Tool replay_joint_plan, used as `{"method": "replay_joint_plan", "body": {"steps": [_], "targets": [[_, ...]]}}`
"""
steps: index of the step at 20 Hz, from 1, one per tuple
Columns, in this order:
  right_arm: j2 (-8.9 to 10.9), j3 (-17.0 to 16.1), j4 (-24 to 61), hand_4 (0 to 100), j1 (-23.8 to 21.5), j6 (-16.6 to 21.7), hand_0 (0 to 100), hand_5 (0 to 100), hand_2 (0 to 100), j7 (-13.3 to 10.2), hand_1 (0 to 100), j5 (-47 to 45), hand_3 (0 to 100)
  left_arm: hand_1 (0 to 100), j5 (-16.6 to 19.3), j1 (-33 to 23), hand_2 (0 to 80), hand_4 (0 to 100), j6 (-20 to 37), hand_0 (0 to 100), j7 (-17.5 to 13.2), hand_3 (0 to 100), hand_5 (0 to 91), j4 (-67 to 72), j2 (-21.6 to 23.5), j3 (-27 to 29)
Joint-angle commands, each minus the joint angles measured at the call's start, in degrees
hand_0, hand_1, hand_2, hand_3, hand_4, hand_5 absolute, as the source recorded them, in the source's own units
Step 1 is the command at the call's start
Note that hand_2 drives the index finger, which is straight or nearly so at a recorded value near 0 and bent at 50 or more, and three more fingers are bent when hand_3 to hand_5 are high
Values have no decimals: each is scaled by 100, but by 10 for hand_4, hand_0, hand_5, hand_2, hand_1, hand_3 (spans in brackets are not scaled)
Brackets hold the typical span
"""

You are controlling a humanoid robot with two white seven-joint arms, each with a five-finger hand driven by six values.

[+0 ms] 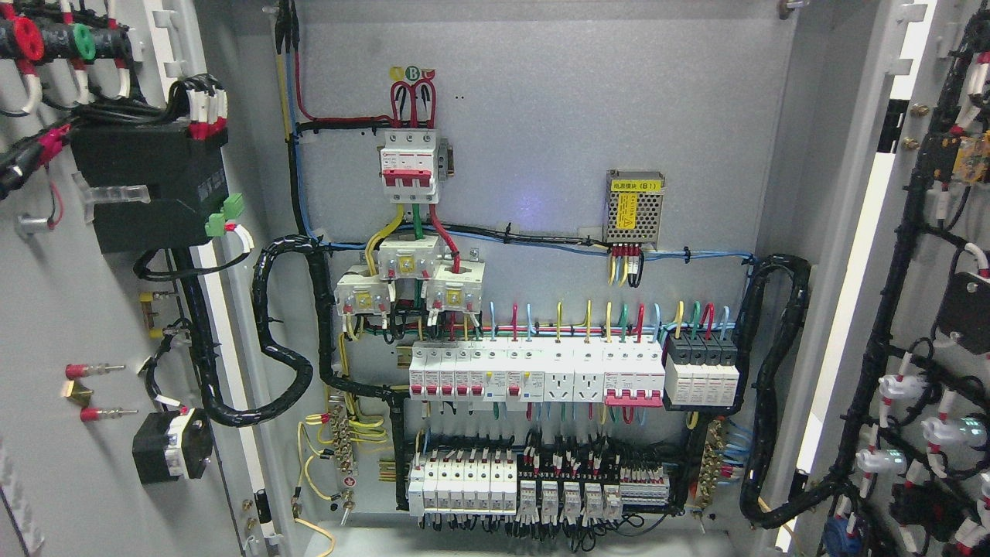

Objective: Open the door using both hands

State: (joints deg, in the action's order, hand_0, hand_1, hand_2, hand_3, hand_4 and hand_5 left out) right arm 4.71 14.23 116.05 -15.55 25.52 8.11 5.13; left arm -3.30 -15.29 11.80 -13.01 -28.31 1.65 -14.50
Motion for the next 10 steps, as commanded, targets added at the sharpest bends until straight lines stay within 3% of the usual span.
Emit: {"method": "replay_joint_plan", "body": {"steps": [1, 4, 7, 10], "targets": [[310, -1062, 173, 0, -405, 155, 451, 0, 0, -55, 0, -12, 0, 389, -13, -615, 0, 0, 523, 120, 0, 0, 0, -2748, 555, -966], [556, -1238, 173, 0, -484, 217, 456, 0, 0, -116, 0, -82, 0, 389, -4, -861, 0, 0, 910, 120, 0, 0, 0, -3512, 827, -1028], [645, -1414, 173, 0, -484, 217, 463, 0, 0, -117, 0, -117, 0, 389, -13, -1116, 0, 0, 1200, 120, -17, 0, 0, -4181, 1380, -1256], [802, -1502, 173, 0, -493, 217, 466, 0, 0, -108, 0, -353, 0, 389, -13, -1266, 0, 0, 1780, 120, -61, 0, 0, -4560, 1575, -1265]]}}
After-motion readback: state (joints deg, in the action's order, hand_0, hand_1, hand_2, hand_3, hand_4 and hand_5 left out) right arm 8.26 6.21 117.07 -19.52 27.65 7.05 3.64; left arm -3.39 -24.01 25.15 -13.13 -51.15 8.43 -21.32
